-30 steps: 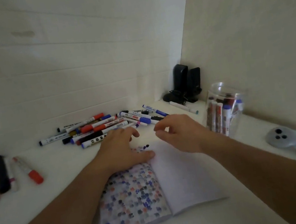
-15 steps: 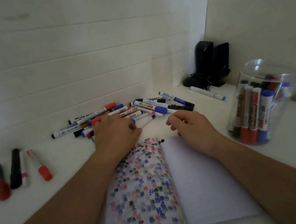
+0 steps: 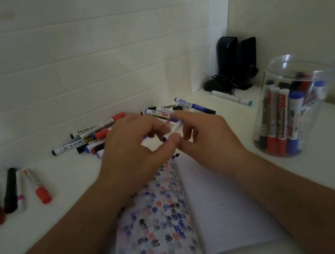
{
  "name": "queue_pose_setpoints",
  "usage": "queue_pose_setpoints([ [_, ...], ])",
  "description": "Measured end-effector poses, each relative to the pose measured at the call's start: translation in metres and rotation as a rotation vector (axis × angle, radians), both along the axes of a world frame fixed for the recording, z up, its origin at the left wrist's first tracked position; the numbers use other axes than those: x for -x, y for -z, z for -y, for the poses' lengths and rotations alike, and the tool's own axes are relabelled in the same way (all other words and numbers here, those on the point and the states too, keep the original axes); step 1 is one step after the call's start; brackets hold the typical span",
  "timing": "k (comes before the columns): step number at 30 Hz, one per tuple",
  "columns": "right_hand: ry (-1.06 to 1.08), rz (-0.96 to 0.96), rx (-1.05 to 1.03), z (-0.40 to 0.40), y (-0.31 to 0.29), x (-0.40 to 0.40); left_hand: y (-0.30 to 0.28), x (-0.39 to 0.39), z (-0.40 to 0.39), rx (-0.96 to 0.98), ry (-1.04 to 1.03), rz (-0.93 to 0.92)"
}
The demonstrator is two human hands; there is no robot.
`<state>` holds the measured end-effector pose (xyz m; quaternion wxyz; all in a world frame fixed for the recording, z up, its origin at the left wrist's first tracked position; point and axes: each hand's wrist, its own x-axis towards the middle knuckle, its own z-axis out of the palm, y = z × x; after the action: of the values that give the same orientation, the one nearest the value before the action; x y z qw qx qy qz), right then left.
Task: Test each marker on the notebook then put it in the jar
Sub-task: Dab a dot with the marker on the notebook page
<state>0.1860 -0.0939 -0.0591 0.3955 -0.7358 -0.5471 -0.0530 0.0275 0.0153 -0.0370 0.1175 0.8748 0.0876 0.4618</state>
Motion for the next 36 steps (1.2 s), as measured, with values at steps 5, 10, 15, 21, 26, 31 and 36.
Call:
queue_pose_setpoints([
  [5, -0.053, -0.533, -0.145, 0.002, -0.009, 0.000, 0.011, -0.006, 0.008, 0.272, 0.177, -0.308],
  [10, -0.257, -1.100, -0.037, 0.008, -0.020, -0.006, 0.020, -0.010, -0.015, 0.249, 0.007, -0.591],
  [15, -0.227, -1.070, 0.045, 0.008, -0.016, 0.000, 0.021, -0.009, -0.019, 0.358, 0.080, -0.638],
  [21, -0.238, -1.069, -0.040, 0.002, -0.007, 0.008, 0.026, -0.012, -0.006, 0.241, 0.145, -0.487],
  [26, -0.285, -1.074, -0.119, 0.000, -0.008, 0.012, 0.029, -0.015, -0.003, 0.303, 0.218, -0.408],
  [31, -0.337, -1.070, -0.143, 0.001, -0.014, 0.015, 0.022, -0.016, 0.000, 0.387, 0.246, -0.394],
  [36, -0.337, -1.002, -0.173, 0.004, -0.017, 0.010, 0.023, -0.014, -0.013, 0.512, 0.207, -0.518],
])
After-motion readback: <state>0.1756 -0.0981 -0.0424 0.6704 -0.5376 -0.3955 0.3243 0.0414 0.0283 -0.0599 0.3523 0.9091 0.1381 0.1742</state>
